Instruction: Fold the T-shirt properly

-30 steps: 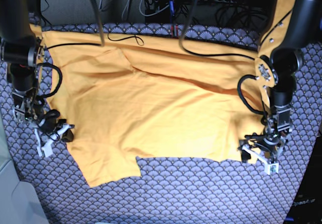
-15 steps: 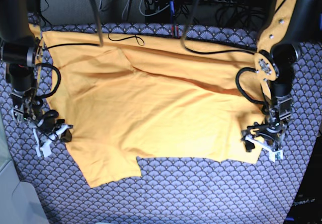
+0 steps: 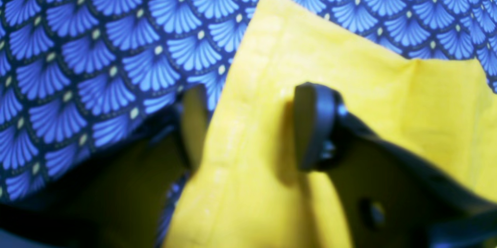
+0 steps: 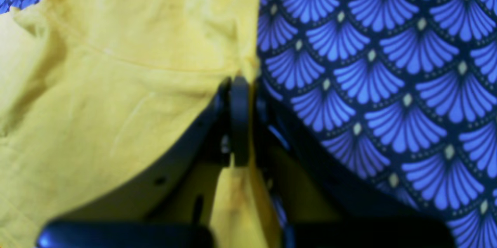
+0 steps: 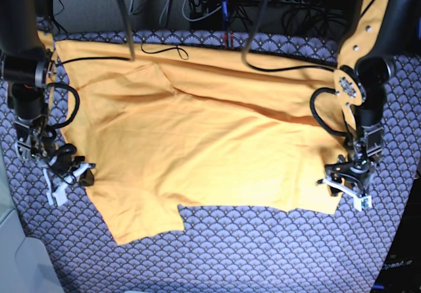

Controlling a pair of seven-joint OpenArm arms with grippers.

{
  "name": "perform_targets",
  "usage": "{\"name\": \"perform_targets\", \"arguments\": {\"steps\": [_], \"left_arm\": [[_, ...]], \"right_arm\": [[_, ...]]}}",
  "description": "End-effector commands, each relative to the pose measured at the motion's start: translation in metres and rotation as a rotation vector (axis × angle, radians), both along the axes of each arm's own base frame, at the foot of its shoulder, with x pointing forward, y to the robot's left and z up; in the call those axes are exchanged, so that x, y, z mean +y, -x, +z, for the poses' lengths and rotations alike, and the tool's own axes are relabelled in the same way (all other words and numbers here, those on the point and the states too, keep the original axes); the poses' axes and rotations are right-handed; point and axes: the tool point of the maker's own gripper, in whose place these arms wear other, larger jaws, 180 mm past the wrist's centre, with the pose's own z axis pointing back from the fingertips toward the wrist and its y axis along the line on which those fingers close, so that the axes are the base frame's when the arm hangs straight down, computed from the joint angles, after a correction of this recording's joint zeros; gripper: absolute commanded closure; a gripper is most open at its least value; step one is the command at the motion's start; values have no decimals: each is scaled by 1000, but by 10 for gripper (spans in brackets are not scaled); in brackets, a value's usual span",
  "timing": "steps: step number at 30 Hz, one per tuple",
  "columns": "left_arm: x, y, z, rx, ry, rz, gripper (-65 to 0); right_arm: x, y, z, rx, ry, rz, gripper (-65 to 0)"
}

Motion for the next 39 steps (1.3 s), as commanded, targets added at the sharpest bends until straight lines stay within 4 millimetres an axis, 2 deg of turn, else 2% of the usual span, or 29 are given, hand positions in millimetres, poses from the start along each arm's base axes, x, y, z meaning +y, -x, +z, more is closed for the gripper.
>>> {"name": "perform_targets", "arguments": {"steps": [1,7,11,17,22,25,31,33,37,39], "left_arm": [[4,-18,26,-74,-9,6,-220],[2,-18,25,-66,-2,5,0],[2,-15,20,-31,6,3,0],[7,-15,22,-31,1,10,0],[16,-14,25,-33,-11,20,-65],[18,-14,26,-34,-13,22,-135],[19,-13,26,-34,-14,23,-412],[19,-13,25,-34,-15,23,-481],[16,-14,25,-34,-11,20,-493],[16,-13,24,-32,-9,19,-470]], "right_arm": [[-8,-19,28,-79,0,-14,-10],[-8,-20,28,-79,0,-14,-10],[-8,-20,28,-78,0,-13,-10],[-7,-19,27,-76,-1,-12,-10],[-8,-19,27,-75,0,-13,-10],[-8,-19,28,-76,0,-13,-10],[-8,-20,28,-78,0,-13,-10],[-8,-20,28,-78,0,-13,-10],[-8,-20,28,-78,0,-13,-10],[-8,-20,28,-78,0,-13,-10]]}}
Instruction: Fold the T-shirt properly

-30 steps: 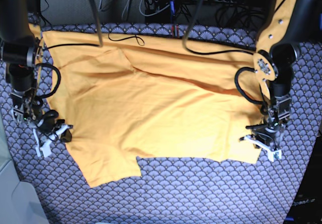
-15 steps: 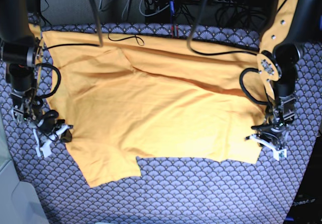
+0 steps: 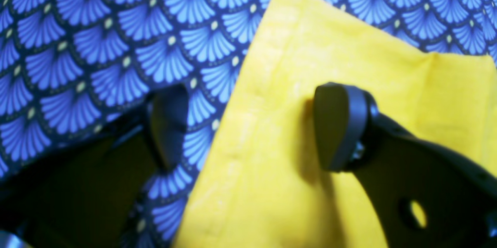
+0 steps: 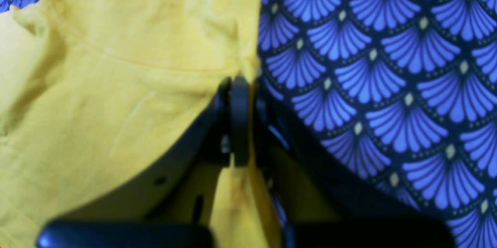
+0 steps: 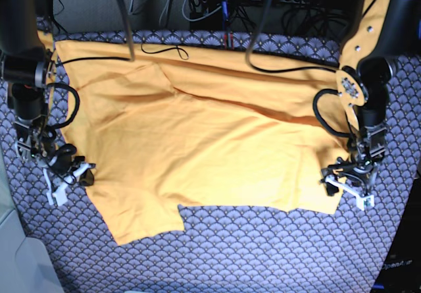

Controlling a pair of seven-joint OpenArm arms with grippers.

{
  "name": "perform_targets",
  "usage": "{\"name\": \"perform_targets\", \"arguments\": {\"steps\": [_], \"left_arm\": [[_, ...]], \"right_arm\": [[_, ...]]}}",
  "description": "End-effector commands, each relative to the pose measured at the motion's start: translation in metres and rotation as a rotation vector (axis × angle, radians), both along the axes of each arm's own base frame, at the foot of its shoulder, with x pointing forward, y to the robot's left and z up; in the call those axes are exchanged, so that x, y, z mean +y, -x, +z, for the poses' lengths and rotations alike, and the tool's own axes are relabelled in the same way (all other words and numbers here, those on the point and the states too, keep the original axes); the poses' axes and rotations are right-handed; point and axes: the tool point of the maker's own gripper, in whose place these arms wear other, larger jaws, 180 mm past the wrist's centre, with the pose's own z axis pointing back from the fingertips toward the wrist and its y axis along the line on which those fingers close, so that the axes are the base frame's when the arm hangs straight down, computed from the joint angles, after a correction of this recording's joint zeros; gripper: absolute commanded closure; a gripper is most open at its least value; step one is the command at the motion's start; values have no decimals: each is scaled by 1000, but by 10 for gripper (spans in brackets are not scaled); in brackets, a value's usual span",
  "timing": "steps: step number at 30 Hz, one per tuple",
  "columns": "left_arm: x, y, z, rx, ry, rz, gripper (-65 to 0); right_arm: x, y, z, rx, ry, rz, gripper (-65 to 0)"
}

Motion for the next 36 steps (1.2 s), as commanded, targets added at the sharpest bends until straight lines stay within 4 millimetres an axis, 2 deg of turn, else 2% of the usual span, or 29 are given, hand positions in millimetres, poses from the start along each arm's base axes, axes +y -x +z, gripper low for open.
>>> {"name": "perform_targets", "arguments": {"steps": [1,3,7,17,21,25,31,36], "left_arm": [[7,-17,25,-67,-11,11,-453],[5,-17,24,-66,-8,9,-403],[-13,-20,19,-63,16,-10,-285],[-15,-15,12,-47,20,-12,-9],[-11,-15,15,-51,12,-8,0],[-11,-17,18,-56,13,-14,0],[-10,-15,15,-49,8,-19,0],[-10,-5,4,-29,13,-17,0]], "right_arm": [[-8,-20,29,-82,0,-14,-10],[-8,-20,29,-82,0,-14,-10],[-8,-20,29,-83,-1,-14,-10],[-8,-20,29,-84,-1,-15,-10],[-8,-21,30,-89,-2,-16,-7],[-6,-29,47,-144,27,8,-6],[-8,-17,44,-125,74,42,-6],[0,-5,47,-128,135,99,-6]]}}
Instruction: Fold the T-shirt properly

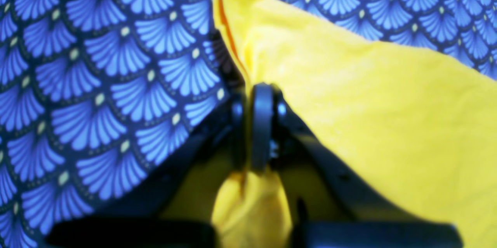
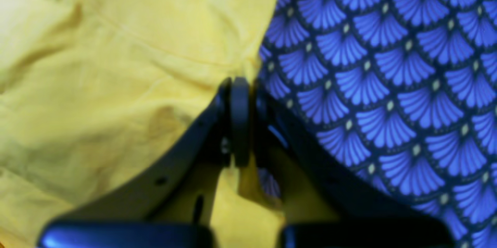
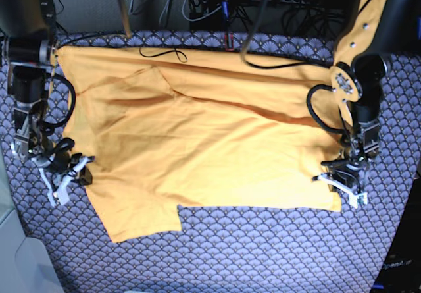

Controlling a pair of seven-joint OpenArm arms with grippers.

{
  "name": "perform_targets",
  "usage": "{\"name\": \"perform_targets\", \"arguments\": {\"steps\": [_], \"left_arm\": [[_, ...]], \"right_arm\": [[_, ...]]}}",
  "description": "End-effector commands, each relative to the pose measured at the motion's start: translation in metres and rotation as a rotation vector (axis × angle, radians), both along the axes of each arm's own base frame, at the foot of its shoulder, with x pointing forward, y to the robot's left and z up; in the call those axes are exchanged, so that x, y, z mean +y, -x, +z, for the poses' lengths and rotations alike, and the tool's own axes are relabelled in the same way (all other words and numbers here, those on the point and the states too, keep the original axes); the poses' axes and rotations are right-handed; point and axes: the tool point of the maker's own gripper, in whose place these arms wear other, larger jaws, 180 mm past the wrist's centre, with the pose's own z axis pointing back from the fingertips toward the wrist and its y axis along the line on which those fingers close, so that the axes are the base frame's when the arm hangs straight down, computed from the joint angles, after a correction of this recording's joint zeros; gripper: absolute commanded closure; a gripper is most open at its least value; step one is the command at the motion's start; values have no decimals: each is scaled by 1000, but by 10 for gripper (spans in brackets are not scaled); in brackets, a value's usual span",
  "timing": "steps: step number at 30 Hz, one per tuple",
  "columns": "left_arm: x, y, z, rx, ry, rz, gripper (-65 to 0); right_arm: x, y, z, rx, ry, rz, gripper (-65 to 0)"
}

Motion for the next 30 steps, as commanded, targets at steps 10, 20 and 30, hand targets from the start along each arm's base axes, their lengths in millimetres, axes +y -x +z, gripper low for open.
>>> {"name": "perform_targets", "arguments": {"steps": [10,20,30], "left_arm": [[19,10,16,-8,39,-22,0],[32,40,58,-7,-166,-93,0],[37,71,57,53,-236,-108,0]], "right_arm": [[-2,5,29,-91,53,32,-6],[1,26,50,-117,149,73,-6],[11,64,70,-152,221,81,-6]]}}
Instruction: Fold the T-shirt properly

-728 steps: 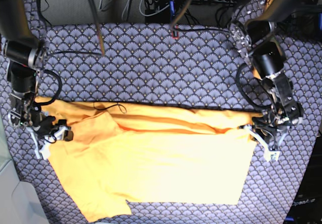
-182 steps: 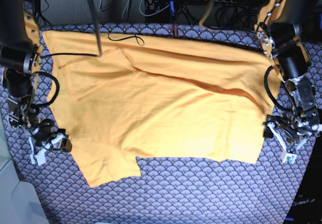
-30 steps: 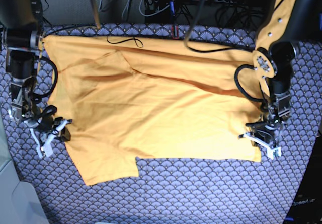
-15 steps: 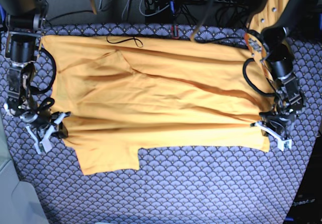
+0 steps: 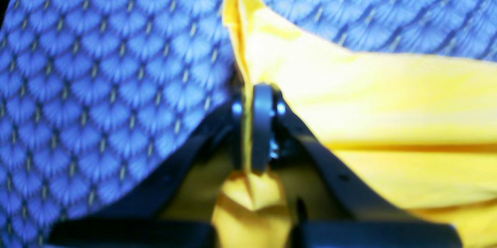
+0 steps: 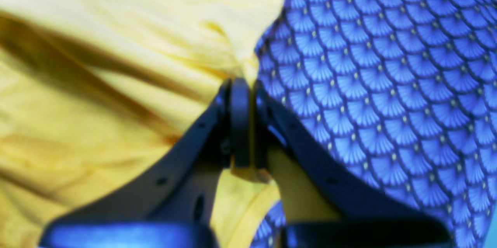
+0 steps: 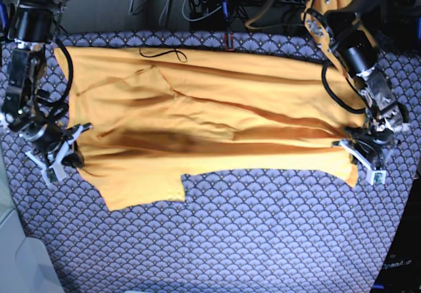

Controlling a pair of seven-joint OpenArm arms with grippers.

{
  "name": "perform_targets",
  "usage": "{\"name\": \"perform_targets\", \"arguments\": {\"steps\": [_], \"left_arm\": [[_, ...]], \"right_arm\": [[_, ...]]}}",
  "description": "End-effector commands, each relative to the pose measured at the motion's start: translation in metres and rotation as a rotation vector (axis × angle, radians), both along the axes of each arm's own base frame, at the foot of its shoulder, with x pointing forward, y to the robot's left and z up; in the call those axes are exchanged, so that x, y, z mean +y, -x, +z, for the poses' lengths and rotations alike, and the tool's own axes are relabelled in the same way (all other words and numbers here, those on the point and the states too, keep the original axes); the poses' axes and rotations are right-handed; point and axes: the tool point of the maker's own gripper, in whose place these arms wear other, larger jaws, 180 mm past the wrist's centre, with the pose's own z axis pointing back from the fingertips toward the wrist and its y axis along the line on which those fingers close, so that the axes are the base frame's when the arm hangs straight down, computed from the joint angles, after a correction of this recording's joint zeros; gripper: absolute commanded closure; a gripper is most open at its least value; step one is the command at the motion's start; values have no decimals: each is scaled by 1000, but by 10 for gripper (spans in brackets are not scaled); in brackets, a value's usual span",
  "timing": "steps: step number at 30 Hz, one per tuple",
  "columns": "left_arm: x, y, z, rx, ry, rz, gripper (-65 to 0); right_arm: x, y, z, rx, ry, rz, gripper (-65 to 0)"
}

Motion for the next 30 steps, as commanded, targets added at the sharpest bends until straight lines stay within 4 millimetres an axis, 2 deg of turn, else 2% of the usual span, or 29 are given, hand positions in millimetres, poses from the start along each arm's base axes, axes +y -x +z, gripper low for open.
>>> {"name": "perform_targets", "arguments": {"steps": [1,5,8,12,16,23,30], "left_arm": [[10,-14,29,-76,-33,-1,0],[15,-2,36,-46,-79,-21,0],[27,9,47,-53,-117,12,0],[33,19,53,-35,-156,22,0],[37,32,49,4,-176,31,0],[24,51,27,48,-156,21,0],[21,61,36,33,-191,19,0]], "right_arm": [[3,-6,21,-69,-5,10,-6],[11,13,19,-66,16,38,-6],[21,26,21,-74,15,53,-6],[13,39,33,-112,19,10,-6],[0,52,39,-128,30,-44,-6],[-16,80,21,-82,5,-132,-6],[-35,98,15,-59,4,-210,-6]]}}
